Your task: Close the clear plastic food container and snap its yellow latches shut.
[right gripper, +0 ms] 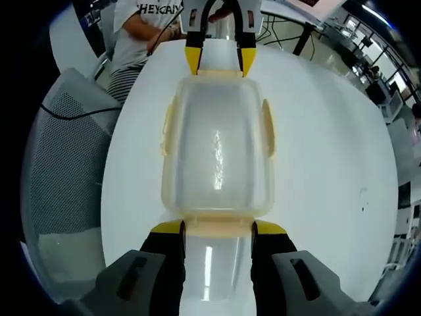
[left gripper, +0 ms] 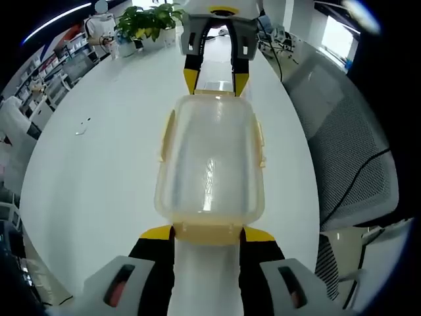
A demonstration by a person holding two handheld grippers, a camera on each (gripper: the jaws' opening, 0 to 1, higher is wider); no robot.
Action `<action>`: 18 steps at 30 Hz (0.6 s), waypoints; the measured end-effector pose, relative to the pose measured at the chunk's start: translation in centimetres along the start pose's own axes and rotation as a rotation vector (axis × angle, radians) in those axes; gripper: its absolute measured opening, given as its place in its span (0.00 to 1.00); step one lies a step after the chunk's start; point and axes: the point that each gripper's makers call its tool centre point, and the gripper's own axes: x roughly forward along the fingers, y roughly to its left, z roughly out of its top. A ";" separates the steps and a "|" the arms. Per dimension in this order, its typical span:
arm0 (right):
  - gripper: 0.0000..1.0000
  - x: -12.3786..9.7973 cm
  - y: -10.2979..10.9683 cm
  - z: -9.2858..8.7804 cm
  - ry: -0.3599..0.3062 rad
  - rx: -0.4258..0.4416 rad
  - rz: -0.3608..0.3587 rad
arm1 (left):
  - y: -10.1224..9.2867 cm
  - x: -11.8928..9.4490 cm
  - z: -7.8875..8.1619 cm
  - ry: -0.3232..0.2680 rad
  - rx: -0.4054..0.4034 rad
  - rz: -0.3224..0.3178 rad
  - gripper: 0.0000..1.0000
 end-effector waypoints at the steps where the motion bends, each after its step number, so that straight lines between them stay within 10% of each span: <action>1: 0.35 -0.2 0.1 -0.2 -0.005 -0.001 0.000 | -0.1 0.1 0.3 0.006 0.006 0.000 0.32; 18: 0.35 -1.6 1.0 -4.9 -0.020 0.018 -0.003 | -0.9 1.7 4.9 0.020 0.021 -0.003 0.32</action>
